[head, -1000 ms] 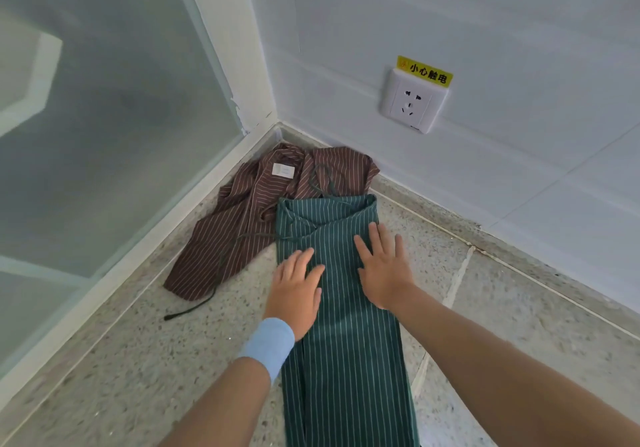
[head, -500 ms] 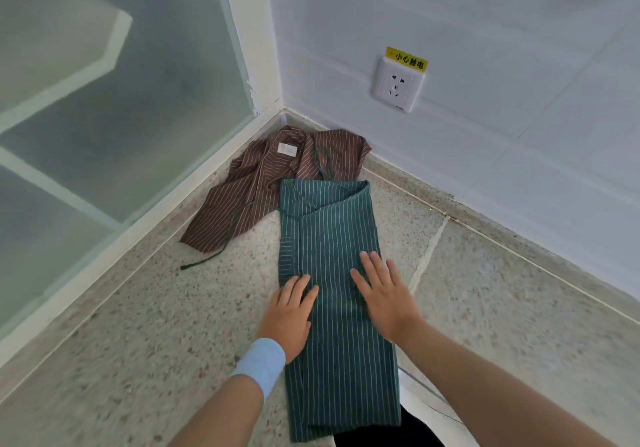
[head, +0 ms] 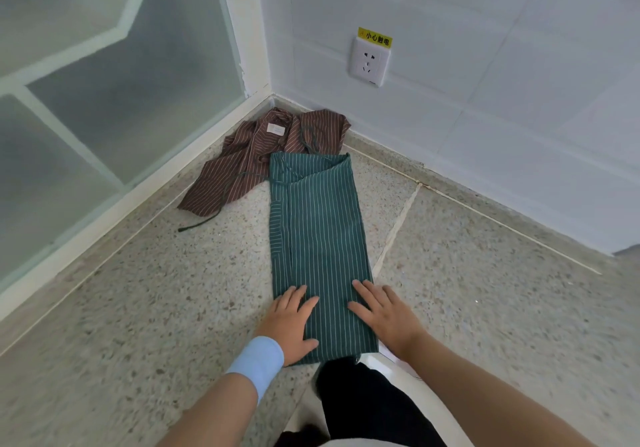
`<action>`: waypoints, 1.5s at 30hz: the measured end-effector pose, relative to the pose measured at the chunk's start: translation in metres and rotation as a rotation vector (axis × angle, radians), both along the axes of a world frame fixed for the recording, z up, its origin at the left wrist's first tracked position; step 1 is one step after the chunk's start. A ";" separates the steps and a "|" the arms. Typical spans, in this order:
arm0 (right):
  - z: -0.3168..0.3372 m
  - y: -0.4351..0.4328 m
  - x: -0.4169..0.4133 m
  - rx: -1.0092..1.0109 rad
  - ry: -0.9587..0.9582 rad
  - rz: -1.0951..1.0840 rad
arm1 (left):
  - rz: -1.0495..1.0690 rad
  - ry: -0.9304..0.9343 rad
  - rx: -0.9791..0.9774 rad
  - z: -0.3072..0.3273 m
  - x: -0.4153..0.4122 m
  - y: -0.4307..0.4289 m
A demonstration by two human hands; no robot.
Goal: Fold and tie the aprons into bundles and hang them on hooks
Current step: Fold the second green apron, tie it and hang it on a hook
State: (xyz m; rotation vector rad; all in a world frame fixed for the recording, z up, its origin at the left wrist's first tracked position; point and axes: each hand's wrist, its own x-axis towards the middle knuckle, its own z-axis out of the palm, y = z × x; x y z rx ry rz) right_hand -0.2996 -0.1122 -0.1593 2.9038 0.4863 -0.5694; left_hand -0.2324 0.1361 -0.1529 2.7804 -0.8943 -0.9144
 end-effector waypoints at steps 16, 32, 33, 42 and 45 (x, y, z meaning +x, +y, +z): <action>0.069 0.006 0.025 0.577 -0.221 -0.429 | 0.266 0.061 -0.227 0.067 0.001 -0.012; 0.093 -0.024 0.119 0.681 -0.246 -0.890 | 0.080 -0.306 -0.108 0.137 0.144 -0.074; 0.091 -0.027 0.130 0.725 -0.224 -0.967 | 0.088 -0.359 -0.134 0.130 0.151 -0.080; 0.038 -0.047 0.171 0.690 -0.040 -1.121 | -0.005 -0.320 -0.185 0.031 0.127 -0.089; 0.022 -0.040 0.156 0.374 -0.184 -0.669 | -0.054 -0.162 -0.106 0.002 0.122 -0.082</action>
